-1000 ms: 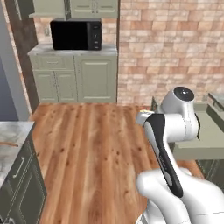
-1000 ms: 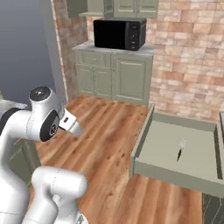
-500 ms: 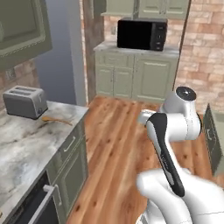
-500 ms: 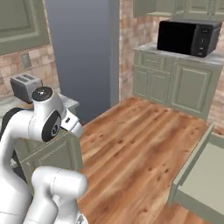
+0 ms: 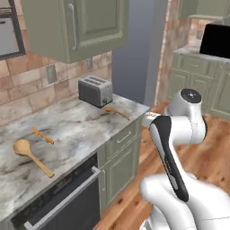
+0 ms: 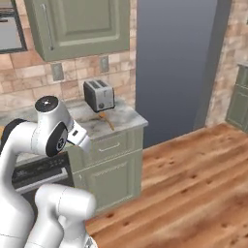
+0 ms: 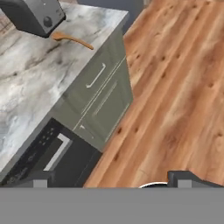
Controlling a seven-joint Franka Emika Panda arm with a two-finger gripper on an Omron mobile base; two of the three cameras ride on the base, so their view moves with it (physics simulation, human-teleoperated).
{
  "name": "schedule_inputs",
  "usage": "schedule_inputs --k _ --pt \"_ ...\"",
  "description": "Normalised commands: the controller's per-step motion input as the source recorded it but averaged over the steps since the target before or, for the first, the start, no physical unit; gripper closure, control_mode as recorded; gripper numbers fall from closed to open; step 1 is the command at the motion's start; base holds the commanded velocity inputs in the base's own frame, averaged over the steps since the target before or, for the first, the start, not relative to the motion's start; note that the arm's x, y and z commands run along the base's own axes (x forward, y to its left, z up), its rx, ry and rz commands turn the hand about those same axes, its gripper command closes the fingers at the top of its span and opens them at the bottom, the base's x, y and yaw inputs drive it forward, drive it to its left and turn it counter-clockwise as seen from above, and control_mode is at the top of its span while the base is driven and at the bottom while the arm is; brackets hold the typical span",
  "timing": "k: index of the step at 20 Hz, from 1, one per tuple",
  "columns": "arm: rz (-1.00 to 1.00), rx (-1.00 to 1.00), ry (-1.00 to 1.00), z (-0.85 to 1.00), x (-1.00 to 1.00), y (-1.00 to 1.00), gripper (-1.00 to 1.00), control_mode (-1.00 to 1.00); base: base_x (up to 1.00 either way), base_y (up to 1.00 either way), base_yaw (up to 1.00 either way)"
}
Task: Organize the utensils by type. Pick up the wooden spoons from the counter and place them in the open cabinet. Then pick up the metallic utensils from the counter and place them in the open drawer.
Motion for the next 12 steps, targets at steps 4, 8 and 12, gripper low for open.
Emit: schedule_inputs --k 4,8,12 --pt "0.0 0.0 0.0 0.0 0.0 0.0 -1.0 1.0 0.13 0.14 0.65" --pt "0.0 0.0 0.0 0.0 0.0 0.0 -1.0 1.0 0.2 0.09 0.63" --pt "0.0 0.0 0.0 0.0 0.0 0.0 -1.0 1.0 0.28 0.02 0.55"
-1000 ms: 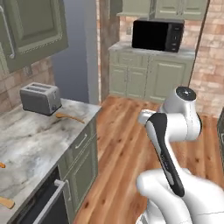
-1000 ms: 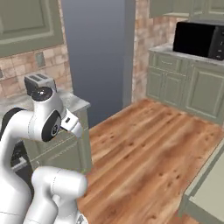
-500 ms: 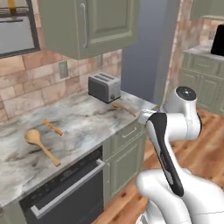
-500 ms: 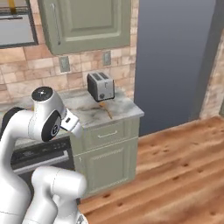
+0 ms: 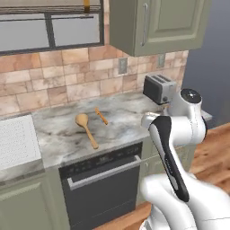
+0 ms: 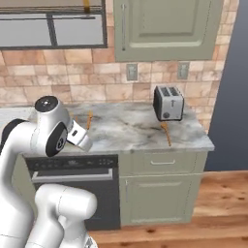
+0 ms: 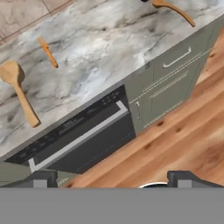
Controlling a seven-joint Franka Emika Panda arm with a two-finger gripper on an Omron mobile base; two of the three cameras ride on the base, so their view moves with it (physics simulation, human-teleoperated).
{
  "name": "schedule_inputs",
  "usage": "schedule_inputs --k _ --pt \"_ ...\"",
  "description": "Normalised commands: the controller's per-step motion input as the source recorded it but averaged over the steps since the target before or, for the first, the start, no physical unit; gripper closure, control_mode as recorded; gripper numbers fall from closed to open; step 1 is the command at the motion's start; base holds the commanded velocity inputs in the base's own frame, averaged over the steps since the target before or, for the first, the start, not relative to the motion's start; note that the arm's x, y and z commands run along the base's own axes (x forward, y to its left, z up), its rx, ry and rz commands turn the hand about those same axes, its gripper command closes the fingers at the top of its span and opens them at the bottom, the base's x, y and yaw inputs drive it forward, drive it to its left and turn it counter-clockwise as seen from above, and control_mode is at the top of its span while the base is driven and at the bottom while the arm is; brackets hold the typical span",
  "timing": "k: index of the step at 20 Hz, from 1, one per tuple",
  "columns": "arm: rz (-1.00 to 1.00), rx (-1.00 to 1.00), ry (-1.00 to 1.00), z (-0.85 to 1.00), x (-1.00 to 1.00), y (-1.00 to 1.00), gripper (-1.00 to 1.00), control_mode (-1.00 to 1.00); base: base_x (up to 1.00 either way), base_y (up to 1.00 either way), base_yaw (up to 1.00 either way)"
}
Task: Organize the utensils by type. Pick up the wooden spoons from the counter and place them in the open cabinet. Then pick up the metallic utensils from the counter and place them in the open drawer.
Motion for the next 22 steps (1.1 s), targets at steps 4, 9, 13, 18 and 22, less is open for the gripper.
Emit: schedule_inputs --k 4,9,13,18,22 --pt "0.0 0.0 0.0 0.0 0.0 0.0 -1.0 1.0 0.14 0.0 0.35" --pt "0.0 0.0 0.0 0.0 0.0 0.0 -1.0 1.0 0.02 -0.2 0.15" --pt "0.0 0.0 0.0 0.0 0.0 0.0 -1.0 1.0 0.45 -0.09 0.13" --pt "0.0 0.0 0.0 0.0 0.0 0.0 -1.0 1.0 0.59 -0.12 0.13" --pt "0.0 0.0 0.0 0.0 0.0 0.0 -1.0 1.0 0.58 -0.34 0.1"
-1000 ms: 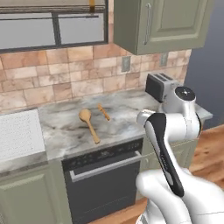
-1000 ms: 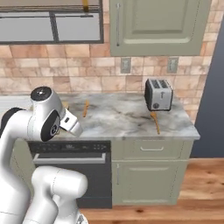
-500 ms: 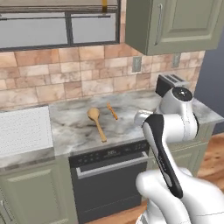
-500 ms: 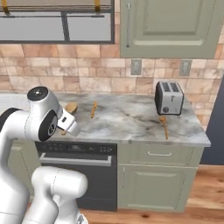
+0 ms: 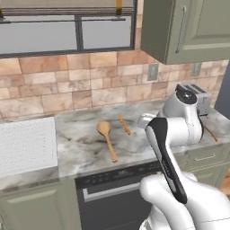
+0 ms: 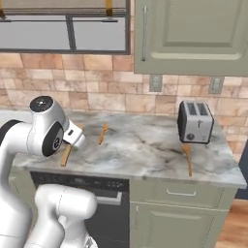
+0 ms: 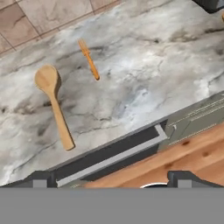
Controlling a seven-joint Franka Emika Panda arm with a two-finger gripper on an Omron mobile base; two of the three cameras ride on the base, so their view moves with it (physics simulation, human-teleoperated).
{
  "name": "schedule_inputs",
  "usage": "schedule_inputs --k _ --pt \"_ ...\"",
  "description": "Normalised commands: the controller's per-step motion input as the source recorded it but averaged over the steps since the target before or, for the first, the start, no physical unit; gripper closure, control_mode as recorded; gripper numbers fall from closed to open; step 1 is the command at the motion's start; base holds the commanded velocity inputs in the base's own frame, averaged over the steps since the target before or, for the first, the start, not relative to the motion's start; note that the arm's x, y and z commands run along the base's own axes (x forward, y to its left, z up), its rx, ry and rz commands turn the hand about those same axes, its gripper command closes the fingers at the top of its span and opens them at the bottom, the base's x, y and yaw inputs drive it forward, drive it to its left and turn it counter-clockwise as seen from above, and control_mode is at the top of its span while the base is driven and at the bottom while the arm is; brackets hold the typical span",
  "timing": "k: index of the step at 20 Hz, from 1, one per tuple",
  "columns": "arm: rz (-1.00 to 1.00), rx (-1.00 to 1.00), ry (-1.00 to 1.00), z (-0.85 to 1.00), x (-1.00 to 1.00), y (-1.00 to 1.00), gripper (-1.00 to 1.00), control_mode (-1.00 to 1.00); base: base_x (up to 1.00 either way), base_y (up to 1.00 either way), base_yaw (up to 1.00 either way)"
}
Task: Organize the utensils by type. Pick up the wooden spoons from the counter and place them in the open cabinet. Then pick up the metallic utensils from the counter and place them in the open drawer.
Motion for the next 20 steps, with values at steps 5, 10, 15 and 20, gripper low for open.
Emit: schedule_inputs --k 5,10,15,20 --pt "0.0 0.0 0.0 0.0 0.0 0.0 -1.0 1.0 0.33 -0.46 0.1" --pt "0.0 0.0 0.0 0.0 0.0 0.0 -1.0 1.0 0.63 -0.28 0.15" --pt "0.0 0.0 0.0 0.0 0.0 0.0 -1.0 1.0 0.96 -0.01 0.28" --pt "0.0 0.0 0.0 0.0 0.0 0.0 -1.0 1.0 0.52 -0.03 0.17"
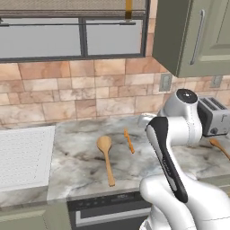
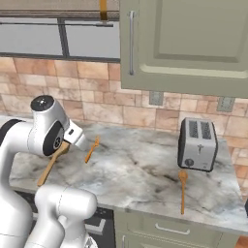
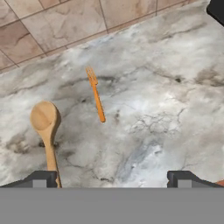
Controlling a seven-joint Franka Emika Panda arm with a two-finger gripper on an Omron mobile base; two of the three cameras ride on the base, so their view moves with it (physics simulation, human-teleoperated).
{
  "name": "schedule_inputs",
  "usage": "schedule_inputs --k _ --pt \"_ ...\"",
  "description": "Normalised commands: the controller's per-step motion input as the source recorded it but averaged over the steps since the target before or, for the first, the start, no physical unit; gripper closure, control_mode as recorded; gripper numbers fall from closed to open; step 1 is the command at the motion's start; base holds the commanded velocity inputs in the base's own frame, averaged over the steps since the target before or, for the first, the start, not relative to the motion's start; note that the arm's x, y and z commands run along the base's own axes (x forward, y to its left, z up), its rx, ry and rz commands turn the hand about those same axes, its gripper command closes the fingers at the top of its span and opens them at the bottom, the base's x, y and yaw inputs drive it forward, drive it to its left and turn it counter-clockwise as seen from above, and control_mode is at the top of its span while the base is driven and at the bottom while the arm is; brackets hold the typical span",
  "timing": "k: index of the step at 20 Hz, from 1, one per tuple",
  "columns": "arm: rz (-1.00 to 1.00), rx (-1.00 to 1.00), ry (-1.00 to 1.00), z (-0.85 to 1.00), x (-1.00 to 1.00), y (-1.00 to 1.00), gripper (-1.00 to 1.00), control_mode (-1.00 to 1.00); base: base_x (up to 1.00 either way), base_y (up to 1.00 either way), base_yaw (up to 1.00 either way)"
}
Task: Organize the utensils by type. Pick up the wooden spoons from the counter and place them in the open cabinet. Then pick up the metallic utensils from the counter and place them in the open drawer.
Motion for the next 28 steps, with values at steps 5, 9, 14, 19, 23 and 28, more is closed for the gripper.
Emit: schedule_inputs --k 5,9,14,19,23,28 --pt "0.0 0.0 0.0 0.0 0.0 0.0 -1.0 1.0 0.02 -0.01 0.0" --pt "0.0 0.0 0.0 0.0 0.0 0.0 -1.0 1.0 0.05 0.0 0.0" --pt "0.0 0.0 0.0 0.0 0.0 0.0 -1.0 1.0 0.25 0.0 0.0" --pt "0.0 0.0 0.23 -0.04 0.47 0.0 -1.0 -1.0 0.08 0.0 0.0" --pt "0.01 0.0 0.26 -0.33 0.75 0.0 -1.0 -1.0 0.0 0.0 0.0" --pt "0.02 0.0 0.16 -0.48 0.73 0.0 -1.0 -1.0 0.0 0.0 0.0"
